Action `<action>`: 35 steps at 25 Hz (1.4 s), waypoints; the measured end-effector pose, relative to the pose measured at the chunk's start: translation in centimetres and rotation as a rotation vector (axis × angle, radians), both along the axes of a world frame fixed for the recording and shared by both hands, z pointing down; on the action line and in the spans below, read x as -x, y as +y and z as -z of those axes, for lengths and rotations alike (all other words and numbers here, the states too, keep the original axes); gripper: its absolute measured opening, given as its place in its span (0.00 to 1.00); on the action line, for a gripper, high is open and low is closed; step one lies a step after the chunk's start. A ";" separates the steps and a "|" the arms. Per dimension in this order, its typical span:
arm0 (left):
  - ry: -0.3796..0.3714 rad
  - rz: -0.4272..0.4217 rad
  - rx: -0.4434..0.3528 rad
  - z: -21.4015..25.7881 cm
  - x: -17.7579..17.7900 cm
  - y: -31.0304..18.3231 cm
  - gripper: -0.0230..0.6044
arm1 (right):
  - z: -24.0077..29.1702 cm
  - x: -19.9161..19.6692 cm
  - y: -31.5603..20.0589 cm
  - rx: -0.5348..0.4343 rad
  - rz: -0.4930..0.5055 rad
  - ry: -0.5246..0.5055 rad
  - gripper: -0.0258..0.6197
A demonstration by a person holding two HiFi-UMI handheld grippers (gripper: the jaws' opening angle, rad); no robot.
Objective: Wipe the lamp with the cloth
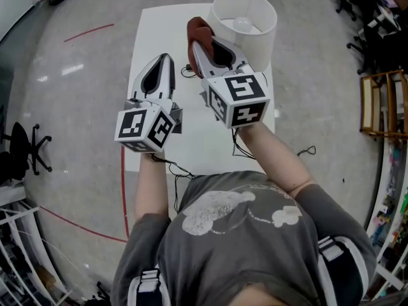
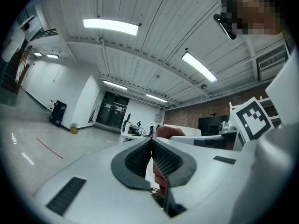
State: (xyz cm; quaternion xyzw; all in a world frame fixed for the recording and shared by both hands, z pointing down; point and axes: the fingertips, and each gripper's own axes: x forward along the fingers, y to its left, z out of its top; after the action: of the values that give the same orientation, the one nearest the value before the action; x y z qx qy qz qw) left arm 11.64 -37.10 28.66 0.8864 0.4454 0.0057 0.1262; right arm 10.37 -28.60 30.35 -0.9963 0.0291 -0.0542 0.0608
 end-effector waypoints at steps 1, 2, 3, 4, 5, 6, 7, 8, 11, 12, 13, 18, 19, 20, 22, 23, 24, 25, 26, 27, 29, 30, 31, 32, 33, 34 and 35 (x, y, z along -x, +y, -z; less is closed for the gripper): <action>-0.010 0.008 -0.003 -0.4 -0.1 -0.3 0.05 | -0.7 -0.1 -0.3 0.003 0.006 -0.019 0.17; -0.021 0.017 -0.005 -0.8 -0.2 -0.6 0.05 | -1.5 -0.1 -0.5 0.007 0.011 -0.038 0.17; -0.030 0.027 -0.007 -1.2 -0.3 -1.0 0.05 | -2.3 -0.1 -0.8 0.011 0.017 -0.058 0.17; -0.039 0.036 -0.010 -1.7 -0.4 -1.3 0.05 | -3.2 -0.1 -1.0 0.013 0.023 -0.080 0.17; -0.047 0.046 -0.012 -2.1 -0.4 -1.6 0.05 | -4.1 0.0 -1.2 0.013 0.031 -0.103 0.17; -0.057 0.056 -0.015 -2.6 -0.3 -2.0 0.05 | -5.1 0.2 -1.5 0.011 0.039 -0.126 0.17; -0.067 0.066 -0.018 -3.2 -0.1 -2.3 0.05 | -6.0 0.4 -1.7 0.008 0.049 -0.150 0.17; -0.078 0.078 -0.022 -3.7 0.1 -2.6 0.05 | -6.9 0.7 -1.9 0.004 0.060 -0.172 0.17; -0.115 0.122 -0.034 -5.3 0.8 -3.2 0.05 | -9.1 1.6 -2.3 -0.002 0.102 -0.220 0.17; -0.123 0.139 -0.039 -5.7 1.1 -3.3 0.05 | -9.6 1.8 -2.4 -0.005 0.120 -0.230 0.17; -0.128 0.156 -0.043 -6.0 1.3 -3.3 0.05 | -9.9 2.0 -2.6 -0.009 0.142 -0.235 0.17; -0.128 0.252 -0.056 -6.5 3.1 -3.2 0.05 | -10.7 3.9 -3.1 -0.023 0.268 -0.232 0.17; -0.126 0.270 -0.057 -6.4 3.6 -3.1 0.05 | -10.6 4.3 -3.1 -0.025 0.288 -0.229 0.17; -0.126 0.288 -0.058 -6.3 4.1 -3.0 0.05 | -10.5 4.7 -3.0 -0.029 0.308 -0.224 0.17; -0.127 0.324 -0.065 -6.2 5.5 -2.7 0.05 | -10.2 5.7 -2.9 -0.038 0.357 -0.211 0.17; -0.127 0.340 -0.072 -6.2 6.2 -2.5 0.05 | -10.0 6.2 -2.9 -0.044 0.384 -0.200 0.17; -0.126 0.354 -0.079 -6.2 6.9 -2.2 0.05 | -9.8 6.6 -2.7 -0.048 0.409 -0.190 0.17; -0.125 0.367 -0.085 -6.3 7.6 -1.9 0.05 | -9.7 7.1 -2.4 -0.051 0.430 -0.180 0.17; -0.125 0.379 -0.088 -6.3 8.3 -1.5 0.05 | -9.5 7.5 -2.1 -0.055 0.447 -0.172 0.17; -0.126 0.391 -0.089 -6.3 8.9 -1.2 0.05 | -9.4 7.9 -1.7 -0.058 0.461 -0.166 0.17; -0.128 0.410 -0.088 -6.4 10.3 -0.6 0.05 | -9.2 8.8 -1.0 -0.064 0.486 -0.154 0.17; -0.129 0.418 -0.090 -6.4 11.0 -0.3 0.05 | -9.0 9.3 -0.7 -0.065 0.497 -0.147 0.17; -0.130 0.424 -0.092 -6.5 11.6 0.0 0.05 | -8.9 9.8 -0.3 -0.064 0.507 -0.138 0.17; -0.130 0.430 -0.094 -6.6 12.2 0.2 0.05 | -8.8 10.3 0.0 -0.060 0.515 -0.130 0.17; -0.130 0.435 -0.094 -6.7 12.8 0.5 0.05 | -8.7 10.8 0.3 -0.055 0.522 -0.123 0.17; -0.128 0.440 -0.093 -6.7 13.4 0.9 0.05 | -8.6 11.3 0.8 -0.049 0.529 -0.118 0.17; -0.125 0.444 -0.093 -6.7 14.0 1.4 0.05 | -8.6 11.8 1.3 -0.043 0.536 -0.114 0.17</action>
State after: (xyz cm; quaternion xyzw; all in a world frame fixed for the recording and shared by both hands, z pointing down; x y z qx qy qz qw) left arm -2.34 -35.72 35.35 0.9653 0.2301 0.0534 0.1109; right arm -1.42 -27.34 38.91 -0.9469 0.2894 -0.1235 0.0667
